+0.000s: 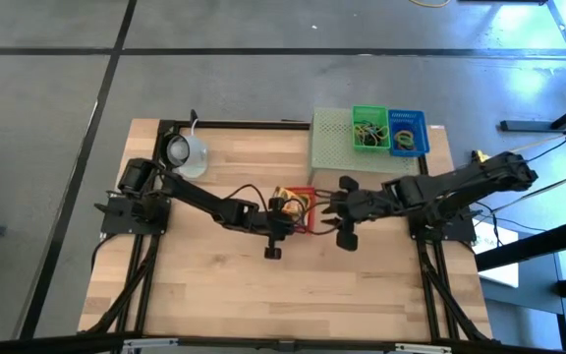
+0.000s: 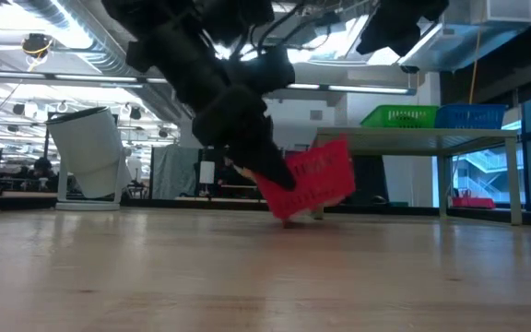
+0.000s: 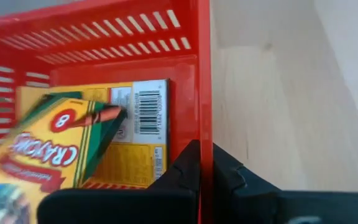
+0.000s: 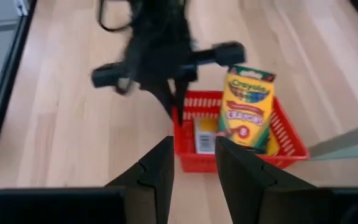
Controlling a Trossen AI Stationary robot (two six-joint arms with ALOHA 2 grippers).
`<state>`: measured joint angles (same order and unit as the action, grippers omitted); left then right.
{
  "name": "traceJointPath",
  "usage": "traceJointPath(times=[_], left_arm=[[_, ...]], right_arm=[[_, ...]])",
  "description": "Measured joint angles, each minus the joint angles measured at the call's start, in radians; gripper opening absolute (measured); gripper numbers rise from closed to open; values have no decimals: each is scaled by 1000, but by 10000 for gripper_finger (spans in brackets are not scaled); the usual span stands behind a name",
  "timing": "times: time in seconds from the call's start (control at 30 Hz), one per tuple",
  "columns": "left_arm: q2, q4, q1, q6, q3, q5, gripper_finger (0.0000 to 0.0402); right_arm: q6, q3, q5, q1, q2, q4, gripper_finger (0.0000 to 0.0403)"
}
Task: Pick & Place Office Desk Supplies
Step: Put the red bin with the sorted crayon boxes on the shelf
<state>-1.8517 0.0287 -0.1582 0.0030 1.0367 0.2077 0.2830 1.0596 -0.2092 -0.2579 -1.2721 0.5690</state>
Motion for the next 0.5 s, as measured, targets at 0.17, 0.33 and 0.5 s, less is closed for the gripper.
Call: traceJointPath(times=[0.17, 0.33, 0.5], left_arm=[[-7, -5, -10, -16, 0, -3, 3], [-1, -1, -26, -2, 0, 15, 5], [-1, -4, -34, 11, 5, 35, 33]], right_arm=[[23, -3, -8, -33, -33, -19, 119], [24, -3, -10, -45, -75, -19, 119], [20, -3, -11, -47, -112, -21, 119]])
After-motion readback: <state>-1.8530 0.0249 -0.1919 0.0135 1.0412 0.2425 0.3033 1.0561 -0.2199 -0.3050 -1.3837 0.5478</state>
